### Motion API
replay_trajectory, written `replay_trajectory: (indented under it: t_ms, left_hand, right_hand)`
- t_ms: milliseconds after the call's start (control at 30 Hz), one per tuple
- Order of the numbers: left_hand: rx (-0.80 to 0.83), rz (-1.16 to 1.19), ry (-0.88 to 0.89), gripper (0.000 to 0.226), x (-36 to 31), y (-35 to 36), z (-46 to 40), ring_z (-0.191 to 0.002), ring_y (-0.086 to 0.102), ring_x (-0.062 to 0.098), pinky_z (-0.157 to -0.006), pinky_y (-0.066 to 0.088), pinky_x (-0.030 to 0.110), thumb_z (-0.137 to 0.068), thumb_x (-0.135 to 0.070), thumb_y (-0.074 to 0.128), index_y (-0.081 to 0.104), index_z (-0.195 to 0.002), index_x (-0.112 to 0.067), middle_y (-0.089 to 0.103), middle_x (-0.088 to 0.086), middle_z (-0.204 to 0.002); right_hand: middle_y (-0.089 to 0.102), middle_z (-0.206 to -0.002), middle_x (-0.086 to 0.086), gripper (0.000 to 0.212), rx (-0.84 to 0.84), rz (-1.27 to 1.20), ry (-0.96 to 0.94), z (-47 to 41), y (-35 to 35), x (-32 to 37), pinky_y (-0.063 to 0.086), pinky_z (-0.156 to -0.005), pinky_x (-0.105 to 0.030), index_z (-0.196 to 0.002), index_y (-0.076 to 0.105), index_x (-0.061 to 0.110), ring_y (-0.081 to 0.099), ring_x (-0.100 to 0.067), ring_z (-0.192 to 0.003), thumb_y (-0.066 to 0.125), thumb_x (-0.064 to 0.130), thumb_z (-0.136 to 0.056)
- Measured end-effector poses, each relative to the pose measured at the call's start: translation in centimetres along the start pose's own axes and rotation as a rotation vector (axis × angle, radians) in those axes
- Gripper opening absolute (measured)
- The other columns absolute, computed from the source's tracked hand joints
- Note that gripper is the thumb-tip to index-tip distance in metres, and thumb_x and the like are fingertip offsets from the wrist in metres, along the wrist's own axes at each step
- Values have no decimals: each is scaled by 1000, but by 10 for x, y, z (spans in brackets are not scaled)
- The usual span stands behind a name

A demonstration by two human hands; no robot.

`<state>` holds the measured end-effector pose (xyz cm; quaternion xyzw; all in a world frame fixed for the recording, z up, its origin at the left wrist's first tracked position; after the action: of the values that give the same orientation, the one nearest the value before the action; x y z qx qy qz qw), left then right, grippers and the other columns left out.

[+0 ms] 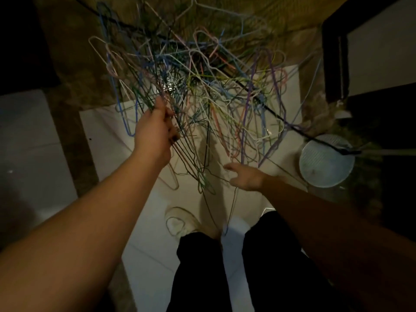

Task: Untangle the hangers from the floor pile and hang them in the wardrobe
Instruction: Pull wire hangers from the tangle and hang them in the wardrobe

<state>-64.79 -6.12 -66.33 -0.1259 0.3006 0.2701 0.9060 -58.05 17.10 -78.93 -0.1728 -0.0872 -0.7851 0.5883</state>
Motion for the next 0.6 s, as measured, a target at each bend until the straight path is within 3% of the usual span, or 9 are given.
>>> replay_trajectory:
  t_ms: [100, 167, 267, 333, 467, 600]
  left_hand:
    - [21, 47, -18, 41, -3, -4, 3, -44, 17, 14, -49, 25, 29, -104, -44, 38, 45, -77, -14, 23, -5, -48]
    - [32, 96, -30, 42, -9, -6, 5, -44, 15, 14, -48, 26, 26, -103, -46, 38, 45, -76, -15, 20, -4, -49]
    - [65, 134, -52, 44, -18, -12, 6, -45, 14, 13, -46, 26, 25, -103, -49, 37, 45, -73, -17, 19, -4, -50]
    - [94, 117, -62, 45, -24, -14, 8, -45, 15, 12, -46, 25, 23, -103, -48, 39, 47, -72, -17, 20, -4, -51]
    - [133, 81, -68, 43, -30, -11, 22, -44, 21, 13, -46, 31, 22, -102, -44, 43, 51, -71, -16, 25, -3, -49]
    - [123, 102, -29, 42, -41, -11, 35, -43, 25, 13, -50, 34, 24, -102, -43, 44, 53, -72, -15, 26, -4, -48]
  right_hand:
    - [50, -142, 3, 45, 55, 200, 0, 4, 15, 0, 30, -113, -41, -138, 51, 28, 45, -21, -131, 48, 48, -98]
    - [62, -118, 5, 34, 52, 247, 9, 7, 15, 1, 31, -108, -45, -112, 64, 31, 53, -20, -116, 43, 55, -98]
    - [60, -85, 13, 30, 8, 111, -46, 19, 7, 12, 39, -89, -32, -81, 58, 33, 54, -11, -88, 42, 49, -100]
    - [57, -78, 13, 28, -79, -6, -103, 33, -7, 28, 38, -73, -26, -82, 58, 30, 53, -8, -78, 42, 43, -102]
    - [62, -89, 8, 20, -185, -72, -224, 66, -36, 64, 35, -70, -19, -93, 64, 25, 55, -6, -84, 49, 36, -100]
    - [57, -77, 16, 22, -245, -178, -312, 103, -56, 95, 35, -61, -5, -103, 68, 21, 52, 9, -70, 53, 36, -99]
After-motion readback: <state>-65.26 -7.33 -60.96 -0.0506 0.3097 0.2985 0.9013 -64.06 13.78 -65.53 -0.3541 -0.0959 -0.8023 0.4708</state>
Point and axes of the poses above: each hand's wrist, its own z-axis away from the middle knuckle, its own y-axis out of the palm, x = y × z, the point moved 4 cm from there along -z, towards the middle knuckle
